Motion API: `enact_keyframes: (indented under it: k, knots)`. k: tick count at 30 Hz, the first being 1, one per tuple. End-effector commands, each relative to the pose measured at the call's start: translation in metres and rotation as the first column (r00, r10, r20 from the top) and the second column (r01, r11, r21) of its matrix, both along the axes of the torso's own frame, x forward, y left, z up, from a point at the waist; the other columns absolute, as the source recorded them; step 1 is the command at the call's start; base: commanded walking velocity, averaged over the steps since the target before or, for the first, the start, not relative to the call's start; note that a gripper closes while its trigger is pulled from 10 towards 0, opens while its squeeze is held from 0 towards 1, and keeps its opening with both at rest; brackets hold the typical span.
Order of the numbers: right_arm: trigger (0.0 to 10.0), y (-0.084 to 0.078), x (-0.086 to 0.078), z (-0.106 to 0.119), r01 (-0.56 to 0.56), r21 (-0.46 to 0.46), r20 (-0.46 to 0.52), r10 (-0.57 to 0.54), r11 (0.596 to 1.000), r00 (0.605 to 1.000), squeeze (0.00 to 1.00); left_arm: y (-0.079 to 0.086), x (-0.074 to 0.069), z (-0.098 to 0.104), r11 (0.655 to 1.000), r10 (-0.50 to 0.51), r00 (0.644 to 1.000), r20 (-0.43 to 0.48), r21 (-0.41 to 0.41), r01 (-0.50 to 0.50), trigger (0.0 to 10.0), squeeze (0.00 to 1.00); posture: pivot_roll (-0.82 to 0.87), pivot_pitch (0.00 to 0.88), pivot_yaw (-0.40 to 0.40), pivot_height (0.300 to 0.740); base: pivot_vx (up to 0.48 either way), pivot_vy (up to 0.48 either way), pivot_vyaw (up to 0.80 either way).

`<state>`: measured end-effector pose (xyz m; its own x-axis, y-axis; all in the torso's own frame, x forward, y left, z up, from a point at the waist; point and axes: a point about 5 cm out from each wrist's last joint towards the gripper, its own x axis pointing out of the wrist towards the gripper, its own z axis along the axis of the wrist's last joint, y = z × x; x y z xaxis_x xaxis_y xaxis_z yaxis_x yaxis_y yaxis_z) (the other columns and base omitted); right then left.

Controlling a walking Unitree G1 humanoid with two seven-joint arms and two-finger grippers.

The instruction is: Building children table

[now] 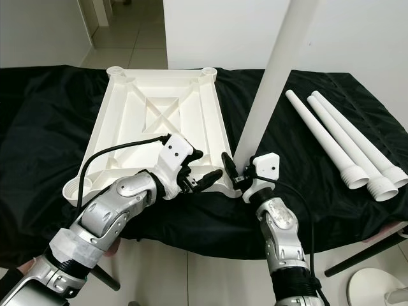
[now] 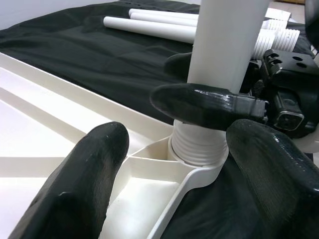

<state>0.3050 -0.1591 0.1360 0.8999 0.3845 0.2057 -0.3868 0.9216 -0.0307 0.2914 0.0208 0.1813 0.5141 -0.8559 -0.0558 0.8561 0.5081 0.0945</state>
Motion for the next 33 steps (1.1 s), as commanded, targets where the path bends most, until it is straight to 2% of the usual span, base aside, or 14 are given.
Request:
enact_keyframes:
  k: [1, 10, 21, 23, 30, 32, 33]
  knots:
    - [10.0, 0.002, -0.004, -0.028, -0.003, 0.01, -0.149, 0.004, 1.0, 0.989, 0.0, -0.003, -0.005, 0.003, 0.994, -0.109, 0.994, -0.004, 0.006, 0.109, 10.0, 0.0, -0.01, 0.038, 0.035, 0.74, 0.0, 0.0, 0.0]
    - [10.0, 0.002, 0.001, -0.033, 0.022, 0.039, -0.212, -0.014, 0.999, 0.977, 0.0, -0.003, -0.005, 0.005, 0.994, -0.109, 0.994, 0.002, 0.007, 0.109, 10.0, 0.0, 0.0, 0.033, 0.031, 0.74, 0.0, 0.0, 0.0]
    - [10.0, 0.001, 0.001, -0.031, 0.093, 0.011, -0.169, -0.09, 0.996, 0.981, 0.0, -0.003, -0.005, 0.006, 0.995, -0.101, 0.995, 0.006, 0.005, 0.101, 10.0, 0.0, 0.0, 0.033, 0.025, 0.74, 0.0, 0.0, 0.0]
    - [10.0, 0.007, -0.001, -0.028, 0.153, 0.01, -0.149, -0.149, 0.988, 0.978, 0.0, -0.002, -0.005, 0.006, 0.995, -0.098, 0.995, 0.006, 0.004, 0.098, 10.0, 0.0, 0.0, 0.035, 0.021, 0.74, 0.0, 0.0, 0.0]
    - [10.0, 0.014, -0.001, -0.023, 0.216, 0.029, -0.131, -0.21, 0.976, 0.969, 0.0, -0.002, -0.005, 0.006, 0.996, -0.094, 0.996, 0.005, 0.001, 0.094, 10.0, 0.0, 0.0, 0.035, 0.021, 0.74, 0.0, 0.0, 0.0]
    - [10.0, 0.019, 0.002, -0.021, 0.325, 0.053, -0.159, -0.314, 0.944, 0.936, 0.0, -0.002, -0.005, 0.006, 0.996, -0.095, 0.996, 0.003, -0.001, 0.095, 10.0, 0.0, 0.0, 0.036, 0.022, 0.74, 0.0, 0.0, 0.0]
    - [10.0, 0.019, 0.002, -0.021, 0.325, 0.053, -0.159, -0.314, 0.944, 0.936, 0.0, -0.002, -0.005, 0.006, 0.996, -0.095, 0.996, 0.003, -0.001, 0.095, 10.0, 0.0, 0.0, 0.036, 0.022, 0.74, 0.0, 0.0, 0.0]
